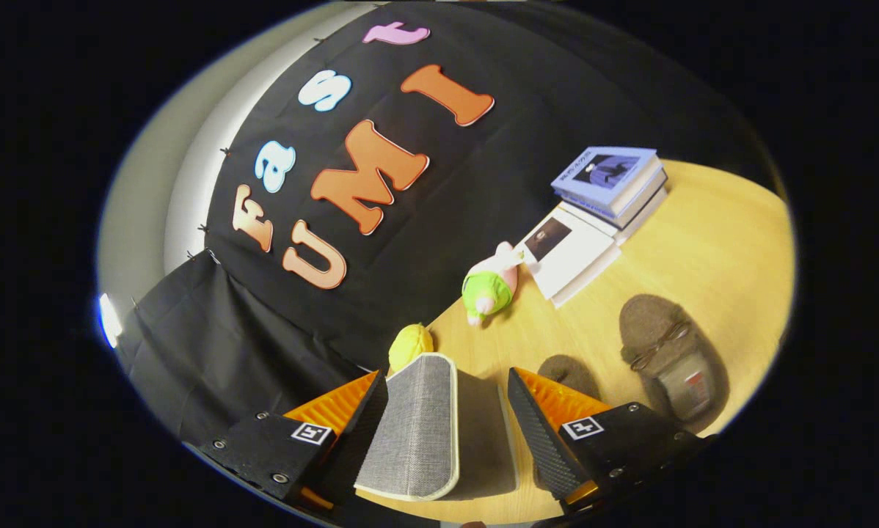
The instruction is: Open the storage box then place both shoes into the box .Put the left shoe in first, then the right shoe, with the right side of both shoes facing outward in a uniform manner.
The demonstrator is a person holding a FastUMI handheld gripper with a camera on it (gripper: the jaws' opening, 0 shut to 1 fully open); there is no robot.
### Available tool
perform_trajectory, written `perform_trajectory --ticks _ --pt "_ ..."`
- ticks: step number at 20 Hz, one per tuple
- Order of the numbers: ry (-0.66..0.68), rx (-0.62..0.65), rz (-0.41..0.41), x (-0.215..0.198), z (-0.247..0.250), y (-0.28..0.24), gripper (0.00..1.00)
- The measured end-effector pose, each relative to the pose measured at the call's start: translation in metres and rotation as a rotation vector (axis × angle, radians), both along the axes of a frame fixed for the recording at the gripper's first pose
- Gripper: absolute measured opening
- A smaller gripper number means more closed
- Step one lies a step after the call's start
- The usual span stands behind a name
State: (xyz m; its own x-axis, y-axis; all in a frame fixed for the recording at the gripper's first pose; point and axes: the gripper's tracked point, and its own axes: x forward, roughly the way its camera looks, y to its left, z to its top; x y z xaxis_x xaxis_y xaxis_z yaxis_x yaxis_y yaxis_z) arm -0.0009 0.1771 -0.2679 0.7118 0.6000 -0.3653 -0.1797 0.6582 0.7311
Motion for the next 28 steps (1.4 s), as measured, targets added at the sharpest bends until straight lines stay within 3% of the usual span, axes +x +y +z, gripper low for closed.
perform_trajectory --ticks 11,21,23,28 --pt "0.17 0.085 0.178 -0.026 -0.062 0.062 0.98" --pt "0.283 0.216 0.216 -0.035 -0.076 0.09 0.96" --pt "0.286 0.235 0.22 -0.038 -0.071 0.091 0.89" --pt "0.29 0.216 0.194 -0.037 -0.07 0.081 0.53"
